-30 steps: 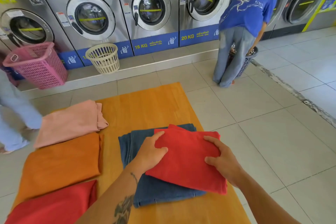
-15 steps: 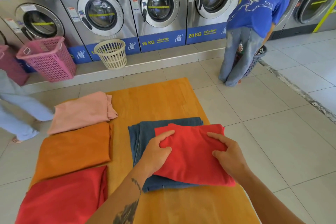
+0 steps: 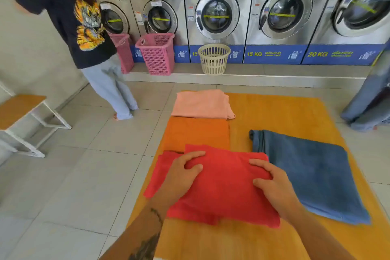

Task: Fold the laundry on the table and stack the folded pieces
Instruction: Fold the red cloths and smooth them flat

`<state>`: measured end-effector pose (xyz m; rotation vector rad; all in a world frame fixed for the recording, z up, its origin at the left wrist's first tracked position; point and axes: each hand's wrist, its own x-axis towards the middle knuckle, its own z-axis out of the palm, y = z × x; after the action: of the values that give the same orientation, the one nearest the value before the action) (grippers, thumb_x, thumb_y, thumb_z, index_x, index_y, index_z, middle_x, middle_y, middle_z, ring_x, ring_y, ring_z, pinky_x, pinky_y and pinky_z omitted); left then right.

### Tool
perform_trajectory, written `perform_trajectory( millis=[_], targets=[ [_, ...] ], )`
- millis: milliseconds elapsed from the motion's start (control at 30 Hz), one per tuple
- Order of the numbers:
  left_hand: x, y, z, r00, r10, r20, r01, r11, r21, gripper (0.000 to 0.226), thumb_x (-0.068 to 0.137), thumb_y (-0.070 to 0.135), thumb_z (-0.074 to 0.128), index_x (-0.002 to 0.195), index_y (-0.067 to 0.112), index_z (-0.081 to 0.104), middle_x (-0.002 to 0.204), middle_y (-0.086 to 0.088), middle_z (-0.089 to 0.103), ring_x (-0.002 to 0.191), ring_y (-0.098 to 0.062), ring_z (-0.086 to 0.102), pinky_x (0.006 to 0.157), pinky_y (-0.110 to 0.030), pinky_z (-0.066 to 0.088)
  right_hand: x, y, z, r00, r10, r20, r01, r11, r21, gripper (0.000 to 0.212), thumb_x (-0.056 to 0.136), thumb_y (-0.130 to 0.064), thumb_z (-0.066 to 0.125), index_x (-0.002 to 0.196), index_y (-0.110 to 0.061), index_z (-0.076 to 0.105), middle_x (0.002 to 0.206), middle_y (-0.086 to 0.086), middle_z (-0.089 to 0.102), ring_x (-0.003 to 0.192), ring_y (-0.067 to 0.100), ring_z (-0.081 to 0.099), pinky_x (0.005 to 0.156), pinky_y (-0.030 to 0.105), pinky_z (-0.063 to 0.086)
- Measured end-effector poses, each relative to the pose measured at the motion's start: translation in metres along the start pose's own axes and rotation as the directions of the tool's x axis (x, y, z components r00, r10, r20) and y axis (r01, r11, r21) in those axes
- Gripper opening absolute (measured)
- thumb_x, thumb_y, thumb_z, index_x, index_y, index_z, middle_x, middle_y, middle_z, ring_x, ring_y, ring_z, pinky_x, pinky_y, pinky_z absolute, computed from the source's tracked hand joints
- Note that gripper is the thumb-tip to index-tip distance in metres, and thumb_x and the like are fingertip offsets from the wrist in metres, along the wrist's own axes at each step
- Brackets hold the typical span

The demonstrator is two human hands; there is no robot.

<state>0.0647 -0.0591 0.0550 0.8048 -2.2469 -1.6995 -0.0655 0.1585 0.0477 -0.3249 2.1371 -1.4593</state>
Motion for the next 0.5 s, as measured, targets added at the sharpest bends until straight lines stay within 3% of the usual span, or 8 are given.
perform_trajectory(
  millis=[100, 200, 333, 500],
  targets=[
    [-0.017, -0.026, -0.048, 0.996, -0.017, -0.092, 0.016, 1.0, -0.012, 0.036, 0.092, 0.016, 0.063, 0.114, 0.043, 0.069, 0.121, 0.022, 0.059, 0.106, 0.005, 0.058, 0.087, -0.015, 0.05, 0.0, -0.006, 0.057, 0.998, -0.035, 0.061, 0.034, 0.999, 0.014, 0.052, 0.083, 0.001, 0.061, 0.111, -0.042, 0.067, 0.106, -0.004, 0.066, 0.086, 0.024, 0.067, 0.069, 0.039, 0.057],
    [-0.032, -0.059, -0.08, 0.987, -0.118, -0.112, 0.121, 0.992, 0.025, 0.036, 0.093, 0.017, 0.061, 0.114, 0.046, 0.068, 0.126, 0.013, 0.058, 0.109, -0.008, 0.058, 0.095, -0.032, 0.052, -0.005, 0.006, 0.101, 0.99, 0.006, 0.138, -0.002, 1.0, -0.031, 0.051, 0.086, -0.002, 0.06, 0.116, -0.043, 0.063, 0.113, -0.008, 0.059, 0.089, 0.02, 0.065, 0.074, 0.038, 0.059],
    [-0.045, -0.099, -0.091, 0.97, -0.224, -0.094, 0.229, 0.973, 0.04, 0.038, 0.092, 0.011, 0.061, 0.113, 0.042, 0.068, 0.131, 0.005, 0.057, 0.108, -0.012, 0.058, 0.095, -0.034, 0.051, -0.015, 0.026, 0.129, 0.989, -0.019, 0.148, 0.044, 0.985, -0.168, 0.055, 0.084, 0.002, 0.06, 0.12, -0.04, 0.062, 0.127, -0.005, 0.057, 0.105, 0.012, 0.059, 0.091, 0.037, 0.054],
    [-0.041, -0.109, -0.085, 0.979, -0.17, -0.108, 0.183, 0.976, 0.116, 0.036, 0.093, 0.017, 0.06, 0.118, 0.042, 0.064, 0.128, 0.006, 0.054, 0.111, -0.013, 0.054, 0.093, -0.026, 0.046, -0.018, 0.028, 0.125, 0.984, -0.021, 0.176, 0.071, 0.956, -0.285, 0.052, 0.089, -0.005, 0.061, 0.129, -0.038, 0.056, 0.127, -0.011, 0.05, 0.116, 0.012, 0.05, 0.103, 0.036, 0.046]
  ],
)
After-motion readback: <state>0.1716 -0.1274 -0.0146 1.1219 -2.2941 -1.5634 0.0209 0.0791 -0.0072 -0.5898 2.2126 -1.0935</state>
